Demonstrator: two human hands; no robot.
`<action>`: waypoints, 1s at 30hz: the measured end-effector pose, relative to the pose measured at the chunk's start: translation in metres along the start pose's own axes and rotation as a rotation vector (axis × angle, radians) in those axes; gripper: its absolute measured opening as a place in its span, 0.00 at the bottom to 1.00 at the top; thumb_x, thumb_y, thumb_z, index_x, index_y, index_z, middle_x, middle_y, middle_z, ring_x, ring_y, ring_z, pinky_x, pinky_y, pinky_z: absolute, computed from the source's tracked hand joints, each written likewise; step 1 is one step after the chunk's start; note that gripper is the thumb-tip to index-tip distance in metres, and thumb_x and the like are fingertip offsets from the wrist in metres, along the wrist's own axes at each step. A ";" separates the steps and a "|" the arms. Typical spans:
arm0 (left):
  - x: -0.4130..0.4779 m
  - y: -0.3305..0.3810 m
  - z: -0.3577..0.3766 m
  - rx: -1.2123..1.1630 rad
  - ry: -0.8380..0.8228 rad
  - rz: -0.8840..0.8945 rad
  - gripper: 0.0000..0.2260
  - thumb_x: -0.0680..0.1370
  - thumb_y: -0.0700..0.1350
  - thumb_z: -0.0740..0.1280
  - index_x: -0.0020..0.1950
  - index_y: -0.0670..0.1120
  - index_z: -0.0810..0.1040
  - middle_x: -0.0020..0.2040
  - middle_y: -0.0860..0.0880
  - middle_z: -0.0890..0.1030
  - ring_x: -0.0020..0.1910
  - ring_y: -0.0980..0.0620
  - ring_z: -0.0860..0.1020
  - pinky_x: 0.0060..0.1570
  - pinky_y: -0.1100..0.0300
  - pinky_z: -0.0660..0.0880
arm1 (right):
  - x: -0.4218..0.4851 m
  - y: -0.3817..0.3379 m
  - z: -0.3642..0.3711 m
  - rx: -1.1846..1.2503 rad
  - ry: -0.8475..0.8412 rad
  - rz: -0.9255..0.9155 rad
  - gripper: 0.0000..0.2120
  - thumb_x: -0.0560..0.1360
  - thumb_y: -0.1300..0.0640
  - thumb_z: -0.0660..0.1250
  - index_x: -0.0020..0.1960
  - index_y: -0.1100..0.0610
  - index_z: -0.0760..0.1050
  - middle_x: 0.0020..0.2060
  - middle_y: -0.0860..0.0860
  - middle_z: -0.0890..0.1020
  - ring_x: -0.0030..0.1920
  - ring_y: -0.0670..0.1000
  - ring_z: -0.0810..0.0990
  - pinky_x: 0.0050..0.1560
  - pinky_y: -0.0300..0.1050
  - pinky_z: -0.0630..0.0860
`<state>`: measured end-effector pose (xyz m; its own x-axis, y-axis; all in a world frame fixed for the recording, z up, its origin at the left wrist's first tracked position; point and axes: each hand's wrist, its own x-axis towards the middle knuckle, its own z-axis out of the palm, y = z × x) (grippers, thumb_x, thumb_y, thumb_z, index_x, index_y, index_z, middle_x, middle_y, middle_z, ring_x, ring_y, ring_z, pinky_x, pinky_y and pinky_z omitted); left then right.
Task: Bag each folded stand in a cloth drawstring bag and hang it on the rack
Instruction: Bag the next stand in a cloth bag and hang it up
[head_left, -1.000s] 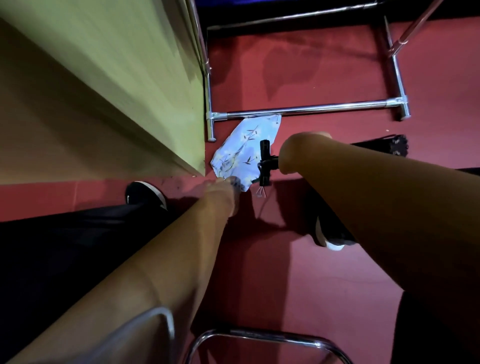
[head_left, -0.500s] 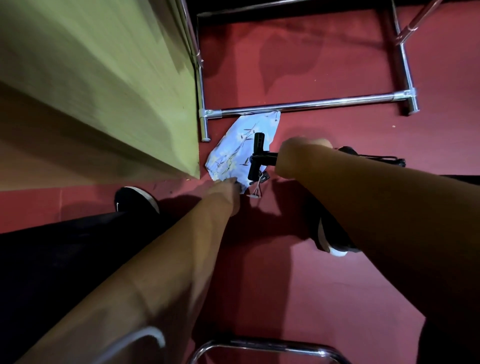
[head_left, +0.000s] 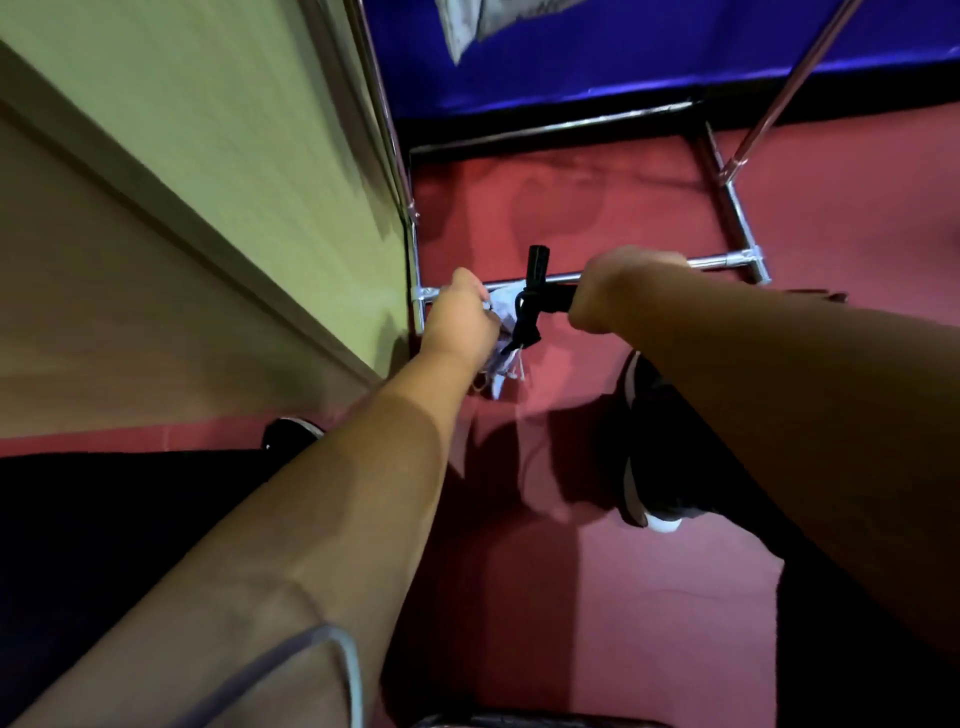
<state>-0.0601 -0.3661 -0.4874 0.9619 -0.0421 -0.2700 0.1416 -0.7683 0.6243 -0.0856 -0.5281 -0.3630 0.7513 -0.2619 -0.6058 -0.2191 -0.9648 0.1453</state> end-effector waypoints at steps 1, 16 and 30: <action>-0.003 0.012 -0.012 -0.029 0.031 0.020 0.10 0.77 0.35 0.65 0.57 0.43 0.75 0.54 0.40 0.80 0.50 0.39 0.79 0.48 0.52 0.73 | -0.014 0.006 -0.013 -0.012 0.010 0.002 0.07 0.76 0.53 0.67 0.42 0.54 0.72 0.40 0.51 0.77 0.47 0.58 0.80 0.55 0.52 0.80; -0.082 0.148 -0.193 0.067 0.110 0.172 0.05 0.76 0.41 0.70 0.43 0.40 0.81 0.34 0.41 0.80 0.35 0.40 0.79 0.37 0.55 0.74 | -0.153 0.051 -0.106 0.355 0.579 0.040 0.16 0.76 0.51 0.68 0.62 0.55 0.79 0.57 0.56 0.83 0.58 0.63 0.84 0.50 0.52 0.73; -0.099 0.131 -0.192 -0.615 -0.061 -0.085 0.08 0.78 0.37 0.76 0.56 0.40 0.81 0.36 0.45 0.77 0.22 0.56 0.65 0.24 0.63 0.65 | -0.104 0.031 -0.089 0.845 0.564 -0.272 0.11 0.75 0.50 0.72 0.49 0.56 0.77 0.37 0.50 0.80 0.44 0.58 0.80 0.41 0.50 0.71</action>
<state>-0.0919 -0.3396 -0.2384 0.9291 -0.0471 -0.3669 0.3428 -0.2629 0.9019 -0.1152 -0.5330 -0.2254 0.9737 -0.2215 -0.0531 -0.1999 -0.7193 -0.6653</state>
